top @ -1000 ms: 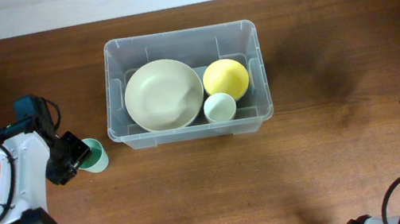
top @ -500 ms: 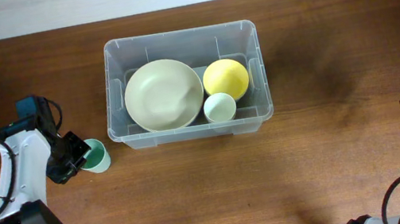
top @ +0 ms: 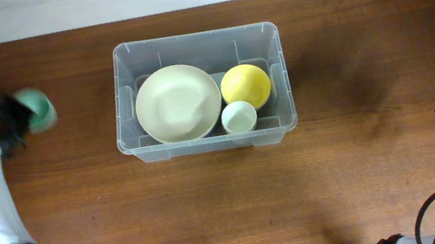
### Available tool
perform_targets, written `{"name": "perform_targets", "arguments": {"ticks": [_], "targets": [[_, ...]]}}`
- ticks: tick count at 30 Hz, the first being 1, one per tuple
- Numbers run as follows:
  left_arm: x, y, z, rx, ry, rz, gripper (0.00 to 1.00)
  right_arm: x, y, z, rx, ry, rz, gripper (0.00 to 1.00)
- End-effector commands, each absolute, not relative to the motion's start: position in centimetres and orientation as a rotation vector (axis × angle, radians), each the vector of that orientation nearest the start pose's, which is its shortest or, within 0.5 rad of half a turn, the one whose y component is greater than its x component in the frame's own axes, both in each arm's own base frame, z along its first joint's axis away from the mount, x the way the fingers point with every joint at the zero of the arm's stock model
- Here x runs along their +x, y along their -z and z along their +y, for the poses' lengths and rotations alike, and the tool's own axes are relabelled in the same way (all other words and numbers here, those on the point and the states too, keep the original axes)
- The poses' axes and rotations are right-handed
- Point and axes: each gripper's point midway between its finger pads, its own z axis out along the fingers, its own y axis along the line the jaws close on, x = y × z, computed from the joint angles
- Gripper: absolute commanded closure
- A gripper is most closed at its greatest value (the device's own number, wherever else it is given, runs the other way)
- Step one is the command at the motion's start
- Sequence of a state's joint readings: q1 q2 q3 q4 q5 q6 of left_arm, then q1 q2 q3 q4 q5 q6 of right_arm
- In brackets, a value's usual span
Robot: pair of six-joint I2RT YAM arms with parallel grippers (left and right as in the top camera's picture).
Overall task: Pack container
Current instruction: 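Lift the teal cup with the left gripper and carry it into the bin, then lower the teal cup into the white cup and open the left gripper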
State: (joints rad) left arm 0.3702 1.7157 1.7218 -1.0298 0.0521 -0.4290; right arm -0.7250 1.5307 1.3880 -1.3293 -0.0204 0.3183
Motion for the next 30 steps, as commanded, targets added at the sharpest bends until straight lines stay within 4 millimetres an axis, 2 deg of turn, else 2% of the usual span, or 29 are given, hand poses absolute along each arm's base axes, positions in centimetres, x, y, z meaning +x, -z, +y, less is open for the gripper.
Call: {"name": "perform_targets", "arguments": {"ticks": [1,4,6,8,11,13,15,17,21,26,30], "targets": [[42.5,-32.6,8.0,-0.555,0.305,2.282,0.99,21.5,-15.6,-18.7,1.534,0.001,2.630,0.01],[42.5,-36.2,1.3,-0.271,0.394,2.253,0.99,21.5,-15.6,-18.7,1.534,0.001,2.630,0.01],[42.1,-36.6,-3.0,-0.125,0.432,2.267,0.99,21.5,-15.6,-18.7,1.534,0.001,2.630,0.01],[41.3,-35.9,-7.8,0.016,0.481,2.307,0.99,21.5,-15.6,-18.7,1.534,0.002,2.630,0.01],[40.1,-34.0,-13.6,0.175,0.527,2.374,0.99,21.5,-15.6,-18.7,1.534,0.001,2.630,0.01],[39.5,-32.3,-16.9,0.265,0.557,2.419,0.99,21.5,-15.6,-18.7,1.534,0.002,2.630,0.01],[39.0,-30.6,-19.3,0.333,0.576,2.467,0.99,21.5,-15.6,-18.7,1.534,0.001,2.630,0.01],[38.5,-28.5,-21.3,0.387,0.585,2.528,0.99,21.5,-15.6,-18.7,1.534,0.001,2.630,0.01],[37.9,-24.3,-23.4,0.455,0.576,2.652,0.99,21.5,-15.6,-18.7,1.534,0.001,2.630,0.01],[37.7,-19.9,-24.1,0.471,0.548,2.787,0.99,21.5,-15.6,-18.7,1.534,0.002,2.630,0.01],[37.5,-18.1,-23.9,0.468,0.530,2.849,0.99,21.5,-15.6,-18.7,1.534,0.002,2.630,0.01]]}}
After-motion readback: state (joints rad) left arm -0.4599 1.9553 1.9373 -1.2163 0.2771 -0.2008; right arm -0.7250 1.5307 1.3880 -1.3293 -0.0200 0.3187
